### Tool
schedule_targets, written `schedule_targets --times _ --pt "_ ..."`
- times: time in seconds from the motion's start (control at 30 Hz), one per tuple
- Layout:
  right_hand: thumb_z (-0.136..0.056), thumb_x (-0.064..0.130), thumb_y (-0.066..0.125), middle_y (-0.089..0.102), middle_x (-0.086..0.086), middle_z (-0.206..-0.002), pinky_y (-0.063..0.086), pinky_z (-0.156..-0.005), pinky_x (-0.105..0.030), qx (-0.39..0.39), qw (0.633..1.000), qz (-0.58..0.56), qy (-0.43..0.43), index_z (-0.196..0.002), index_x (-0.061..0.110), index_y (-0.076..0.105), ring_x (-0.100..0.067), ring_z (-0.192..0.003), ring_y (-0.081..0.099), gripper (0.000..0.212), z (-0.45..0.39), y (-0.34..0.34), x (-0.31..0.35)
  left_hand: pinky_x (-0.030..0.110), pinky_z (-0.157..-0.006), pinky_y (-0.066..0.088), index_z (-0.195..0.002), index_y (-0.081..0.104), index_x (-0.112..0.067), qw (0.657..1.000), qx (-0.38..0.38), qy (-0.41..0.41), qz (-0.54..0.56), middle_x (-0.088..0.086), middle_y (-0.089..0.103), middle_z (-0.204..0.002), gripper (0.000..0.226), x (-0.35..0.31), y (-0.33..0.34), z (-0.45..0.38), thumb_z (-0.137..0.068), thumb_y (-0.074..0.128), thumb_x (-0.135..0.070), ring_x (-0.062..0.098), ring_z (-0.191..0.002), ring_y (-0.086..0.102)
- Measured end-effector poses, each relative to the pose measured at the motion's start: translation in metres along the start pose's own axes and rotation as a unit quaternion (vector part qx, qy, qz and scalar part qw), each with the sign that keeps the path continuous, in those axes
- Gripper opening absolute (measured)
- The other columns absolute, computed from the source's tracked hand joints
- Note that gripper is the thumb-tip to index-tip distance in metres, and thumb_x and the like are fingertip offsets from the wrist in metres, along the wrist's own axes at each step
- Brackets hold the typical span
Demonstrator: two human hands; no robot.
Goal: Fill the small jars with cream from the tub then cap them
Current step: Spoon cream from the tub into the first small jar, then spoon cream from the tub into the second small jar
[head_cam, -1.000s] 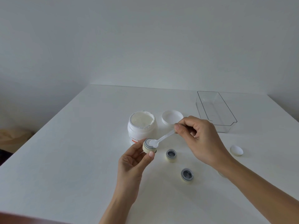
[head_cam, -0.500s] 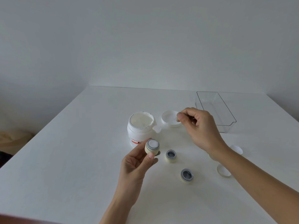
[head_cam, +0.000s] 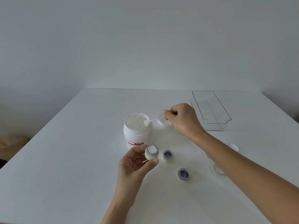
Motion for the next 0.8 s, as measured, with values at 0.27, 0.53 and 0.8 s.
schedule_targets --times 0.27,0.53,0.8 --pt "-0.088 0.014 0.058 0.034 0.009 -0.029 0.024 -0.036 -0.012 -0.021 0.997 -0.070 0.015 -0.064 -0.009 0.060 -0.006 -0.031 0.034 0.034 0.011 -0.029 -0.024 0.014 -0.068 0.052 -0.087 0.071 -0.030 0.971 -0.031 0.000 -0.236 -0.011 0.075 -0.080 0.034 0.004 -0.002 0.007 -0.066 0.087 -0.008 0.004 -0.072 0.068" --pt "-0.090 0.026 0.059 0.029 0.000 -0.048 0.031 -0.060 -0.027 -0.027 0.987 -0.137 0.082 -0.066 0.006 0.067 -0.017 -0.055 0.032 0.031 0.041 -0.050 -0.069 0.031 -0.094 0.028 -0.081 0.061 -0.045 0.891 0.004 0.023 -0.453 -0.032 0.055 -0.091 0.041 0.007 0.014 0.020 -0.059 0.091 -0.029 -0.037 -0.103 0.023" --pt "-0.092 0.026 0.061 0.065 0.011 -0.058 0.040 -0.062 -0.034 -0.010 0.967 -0.227 0.119 -0.072 -0.001 0.066 -0.023 -0.067 0.046 0.034 0.052 -0.050 -0.083 0.017 -0.087 0.029 -0.096 0.058 -0.049 0.883 0.086 -0.021 -0.461 -0.030 0.056 -0.107 0.051 0.012 0.017 0.007 -0.058 0.090 -0.044 -0.010 -0.107 0.041"
Point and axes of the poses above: each hand's wrist, its own z-axis away from the middle knuckle, its own y-axis out of the palm, x = y × z, the point moved 7 cm from there along -z, towards the middle knuckle
